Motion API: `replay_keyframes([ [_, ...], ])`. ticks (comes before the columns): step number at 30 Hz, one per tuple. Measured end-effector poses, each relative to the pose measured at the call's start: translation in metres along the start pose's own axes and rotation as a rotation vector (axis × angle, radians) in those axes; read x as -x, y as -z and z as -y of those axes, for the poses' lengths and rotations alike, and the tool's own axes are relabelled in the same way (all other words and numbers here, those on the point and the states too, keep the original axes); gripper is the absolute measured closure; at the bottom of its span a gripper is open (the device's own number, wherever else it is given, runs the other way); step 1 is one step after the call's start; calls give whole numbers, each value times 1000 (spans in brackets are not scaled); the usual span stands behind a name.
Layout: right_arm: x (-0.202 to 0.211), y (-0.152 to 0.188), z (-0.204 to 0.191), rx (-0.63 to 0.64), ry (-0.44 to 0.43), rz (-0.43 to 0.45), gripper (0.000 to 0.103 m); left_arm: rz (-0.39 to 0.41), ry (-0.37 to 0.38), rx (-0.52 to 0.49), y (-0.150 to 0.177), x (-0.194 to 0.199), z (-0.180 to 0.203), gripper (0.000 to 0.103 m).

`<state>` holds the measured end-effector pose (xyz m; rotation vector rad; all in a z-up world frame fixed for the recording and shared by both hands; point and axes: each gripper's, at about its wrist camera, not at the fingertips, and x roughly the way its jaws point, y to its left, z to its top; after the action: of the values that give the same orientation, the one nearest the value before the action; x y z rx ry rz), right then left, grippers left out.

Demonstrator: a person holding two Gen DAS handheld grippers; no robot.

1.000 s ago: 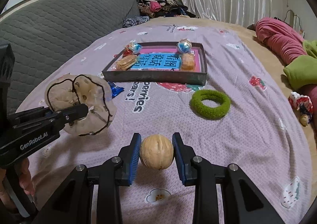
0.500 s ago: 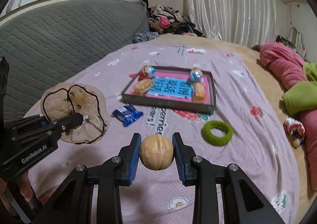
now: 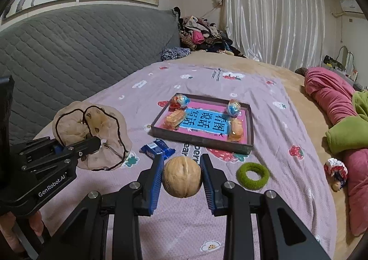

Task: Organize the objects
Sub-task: 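Lift the scrunchie and walnut and carry both over the pink tray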

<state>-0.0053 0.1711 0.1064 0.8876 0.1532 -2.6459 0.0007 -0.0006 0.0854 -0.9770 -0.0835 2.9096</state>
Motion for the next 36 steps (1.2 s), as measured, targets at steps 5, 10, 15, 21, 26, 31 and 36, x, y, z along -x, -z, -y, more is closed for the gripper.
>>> replay_keyframes([
  [5, 3, -14, -2, 12, 1, 21, 70, 15, -13, -7, -13, 2, -3, 88],
  [10, 3, -33, -1, 23, 1, 30, 70, 39, -18, -22, -33, 3, -4, 88],
  [15, 2, -49, 1, 37, 13, 43, 70, 68, -28, -38, -56, 3, -3, 88],
  [21, 1, -73, 3, 50, 23, 66, 70, 80, -26, -48, -86, -6, -2, 88],
  [26, -2, -91, 7, 55, 23, 91, 70, 83, -11, -47, -106, -18, 1, 88],
  [31, -6, -102, 12, 49, 22, 107, 70, 88, -6, -55, -117, -27, 3, 88],
  [36, -14, -112, 15, 52, 27, 108, 70, 93, -4, -59, -133, -34, 4, 88],
])
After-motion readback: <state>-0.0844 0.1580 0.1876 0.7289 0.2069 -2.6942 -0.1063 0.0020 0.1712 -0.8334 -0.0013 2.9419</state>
